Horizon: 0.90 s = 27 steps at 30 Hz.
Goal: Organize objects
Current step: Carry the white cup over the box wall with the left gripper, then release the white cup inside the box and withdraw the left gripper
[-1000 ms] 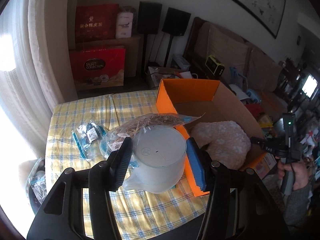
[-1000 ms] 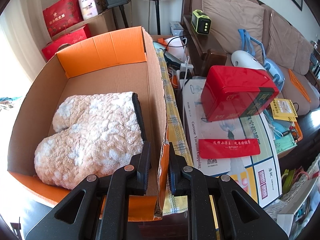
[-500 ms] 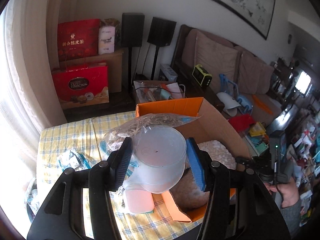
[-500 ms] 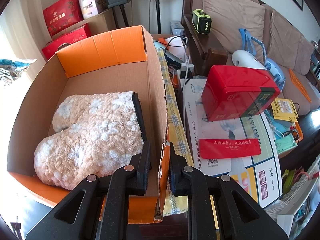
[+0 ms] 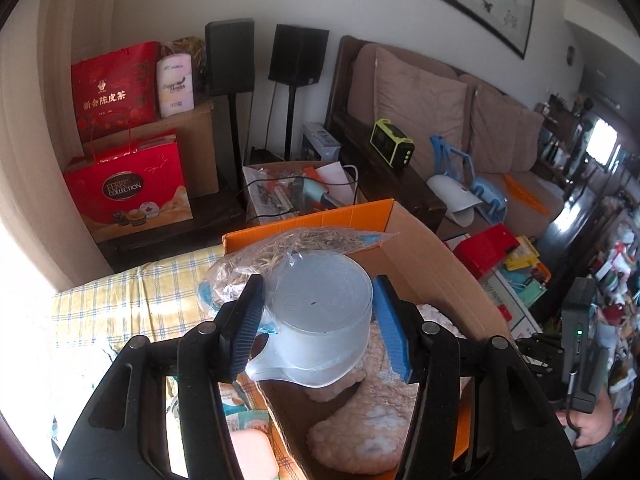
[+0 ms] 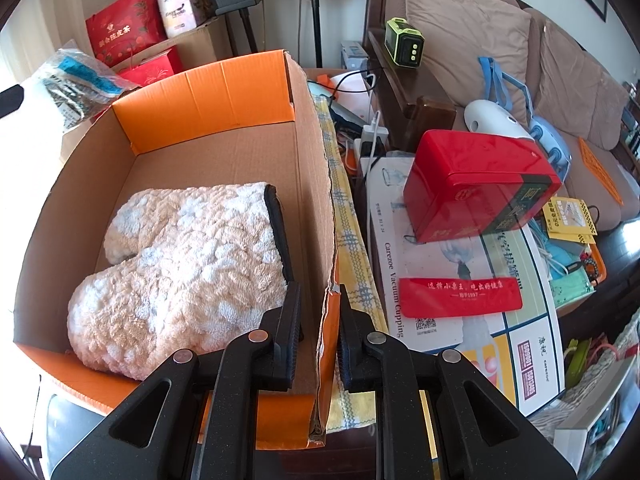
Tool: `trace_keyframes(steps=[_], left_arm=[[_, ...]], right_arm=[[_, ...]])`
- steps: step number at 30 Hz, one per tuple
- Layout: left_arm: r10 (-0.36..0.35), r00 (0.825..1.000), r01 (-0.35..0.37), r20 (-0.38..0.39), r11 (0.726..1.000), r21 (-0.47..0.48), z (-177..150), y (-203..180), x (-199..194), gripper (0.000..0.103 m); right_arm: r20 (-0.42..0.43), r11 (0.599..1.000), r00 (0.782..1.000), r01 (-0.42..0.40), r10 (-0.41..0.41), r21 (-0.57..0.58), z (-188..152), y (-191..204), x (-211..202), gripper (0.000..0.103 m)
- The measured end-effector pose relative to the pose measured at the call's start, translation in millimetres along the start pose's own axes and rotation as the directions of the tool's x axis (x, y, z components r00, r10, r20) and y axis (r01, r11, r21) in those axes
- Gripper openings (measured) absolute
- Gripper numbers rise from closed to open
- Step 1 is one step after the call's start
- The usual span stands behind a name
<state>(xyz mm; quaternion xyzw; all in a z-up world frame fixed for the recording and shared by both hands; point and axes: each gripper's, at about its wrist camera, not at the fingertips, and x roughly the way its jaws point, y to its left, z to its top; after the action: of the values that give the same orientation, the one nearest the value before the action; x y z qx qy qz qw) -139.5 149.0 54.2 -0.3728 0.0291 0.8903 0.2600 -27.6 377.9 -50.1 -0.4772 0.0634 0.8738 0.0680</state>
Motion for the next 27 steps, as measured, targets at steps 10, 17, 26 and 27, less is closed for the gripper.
trace_keyframes(steps=[10, 17, 26, 27], left_arm=[[0.007, 0.996, -0.004, -0.094, 1.000, 0.030, 1.4, -16.7, 65.1, 0.051], [0.030, 0.991, -0.023, -0.133, 0.998, 0.060, -1.7, -27.6, 86.4, 0.051], [0.023, 0.986, -0.019, -0.165, 1.000, 0.025, -2.5, -28.5, 98.7, 0.055], [0.019, 0.987, -0.016, -0.161, 1.000, 0.021, -2.8, -27.2, 96.2, 0.057]], right_arm=[[-0.001, 1.000, 1.000, 0.001, -0.001, -0.001, 0.4, -0.2, 0.8, 0.016], [-0.001, 1.000, 1.000, 0.001, -0.001, -0.001, 0.5, 0.0, 0.8, 0.016], [-0.001, 1.000, 1.000, 0.001, -0.001, -0.001, 0.9, 0.3, 0.6, 0.016], [-0.002, 1.000, 1.000, 0.001, -0.001, -0.002, 0.6, 0.4, 0.8, 0.016]])
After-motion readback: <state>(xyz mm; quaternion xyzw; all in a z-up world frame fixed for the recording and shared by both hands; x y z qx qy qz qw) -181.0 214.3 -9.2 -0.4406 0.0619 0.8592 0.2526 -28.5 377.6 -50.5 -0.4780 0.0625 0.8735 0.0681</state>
